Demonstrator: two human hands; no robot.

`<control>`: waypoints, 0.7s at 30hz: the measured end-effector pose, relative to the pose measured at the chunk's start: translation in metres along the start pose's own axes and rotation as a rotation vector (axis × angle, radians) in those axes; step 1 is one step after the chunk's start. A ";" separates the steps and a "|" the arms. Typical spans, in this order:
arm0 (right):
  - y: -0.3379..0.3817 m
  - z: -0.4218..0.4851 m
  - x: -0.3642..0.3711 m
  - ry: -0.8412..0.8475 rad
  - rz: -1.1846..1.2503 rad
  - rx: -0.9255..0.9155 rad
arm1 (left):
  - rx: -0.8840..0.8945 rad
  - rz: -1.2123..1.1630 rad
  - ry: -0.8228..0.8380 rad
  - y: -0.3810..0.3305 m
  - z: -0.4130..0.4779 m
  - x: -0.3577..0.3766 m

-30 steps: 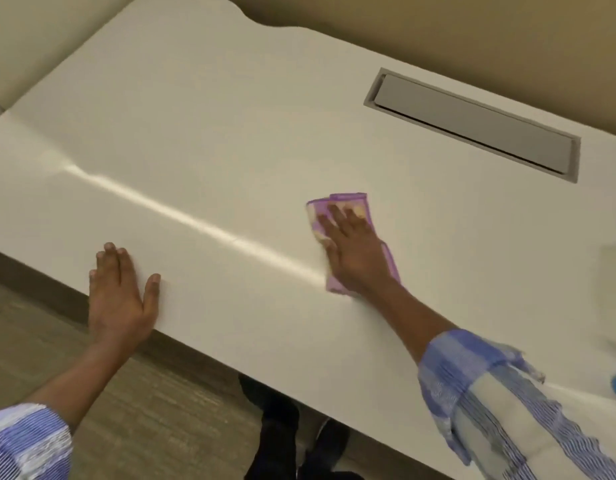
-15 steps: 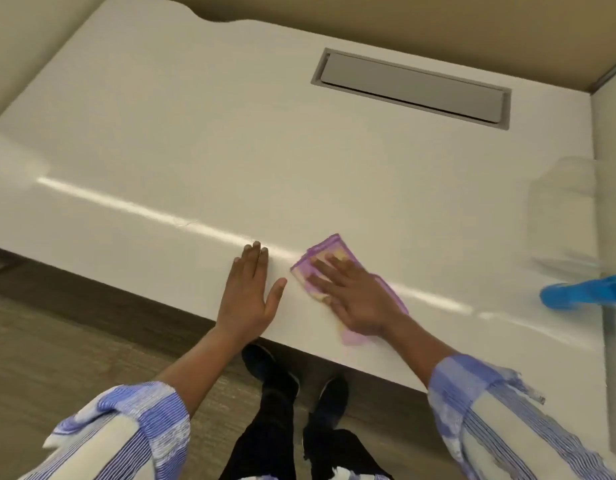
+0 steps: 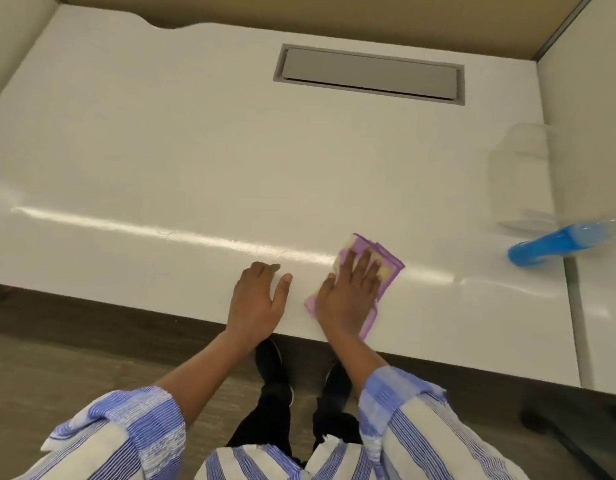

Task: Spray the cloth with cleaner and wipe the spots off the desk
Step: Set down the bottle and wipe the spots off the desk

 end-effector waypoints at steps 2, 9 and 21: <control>0.041 -0.006 0.018 0.045 0.006 -0.077 | -0.066 -0.087 -0.036 0.014 0.001 -0.013; 0.180 -0.024 0.073 0.343 -0.066 -0.681 | -0.280 -0.192 -0.126 0.081 -0.009 -0.058; 0.155 -0.024 0.045 0.572 -0.326 -0.987 | 0.020 0.344 0.120 0.057 0.014 -0.022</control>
Point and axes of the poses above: each hand's wrist, its own z-axis towards the middle knuckle, its own x-axis out of the palm, y = z × x, the point moved 10 cm from there along z, towards the middle knuckle, and after that the axes turned 4 degrees about y, right-handed, at the moved point
